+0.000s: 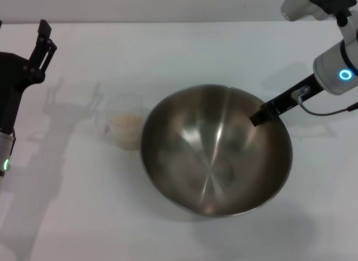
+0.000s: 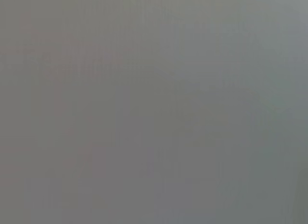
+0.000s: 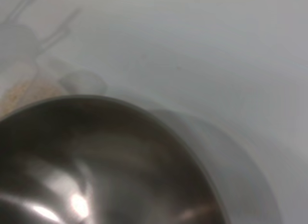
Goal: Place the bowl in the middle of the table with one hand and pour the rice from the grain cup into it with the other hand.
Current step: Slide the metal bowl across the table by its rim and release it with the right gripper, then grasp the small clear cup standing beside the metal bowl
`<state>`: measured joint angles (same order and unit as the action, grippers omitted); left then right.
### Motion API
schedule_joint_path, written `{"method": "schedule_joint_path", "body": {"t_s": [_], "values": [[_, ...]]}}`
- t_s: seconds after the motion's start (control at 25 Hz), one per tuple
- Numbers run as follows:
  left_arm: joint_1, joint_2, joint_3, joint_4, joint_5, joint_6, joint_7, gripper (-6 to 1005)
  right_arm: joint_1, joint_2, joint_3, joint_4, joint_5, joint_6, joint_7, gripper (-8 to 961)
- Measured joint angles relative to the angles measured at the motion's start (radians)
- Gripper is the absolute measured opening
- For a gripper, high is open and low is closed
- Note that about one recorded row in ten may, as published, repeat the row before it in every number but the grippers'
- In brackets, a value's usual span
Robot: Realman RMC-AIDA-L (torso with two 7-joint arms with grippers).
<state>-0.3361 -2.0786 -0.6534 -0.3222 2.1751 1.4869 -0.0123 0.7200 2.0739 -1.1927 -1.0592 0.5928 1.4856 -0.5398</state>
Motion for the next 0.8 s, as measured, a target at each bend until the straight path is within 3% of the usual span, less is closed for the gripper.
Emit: {"method": "schedule_joint_path", "body": {"t_s": [0.12, 0.32, 0.6, 0.8], "values": [[0.0, 0.0, 0.001, -0.001, 0.0, 0.004, 0.0, 863, -0.004, 0.0, -0.005, -0.034, 0.002, 0.002, 0.0, 143], [0.002, 0.0, 0.003, -0.003, 0.0, 0.01, 0.0, 863, -0.025, 0.003, -0.005, -0.11, 0.031, 0.005, 0.0, 376], [0.005, 0.0, 0.001, -0.003, 0.0, 0.018, 0.0, 862, -0.076, 0.002, 0.001, -0.283, 0.115, -0.013, -0.029, 456], [0.005, 0.0, -0.002, -0.003, 0.0, 0.019, 0.0, 862, -0.147, 0.005, -0.008, -0.405, 0.177, -0.126, -0.137, 467]]}}
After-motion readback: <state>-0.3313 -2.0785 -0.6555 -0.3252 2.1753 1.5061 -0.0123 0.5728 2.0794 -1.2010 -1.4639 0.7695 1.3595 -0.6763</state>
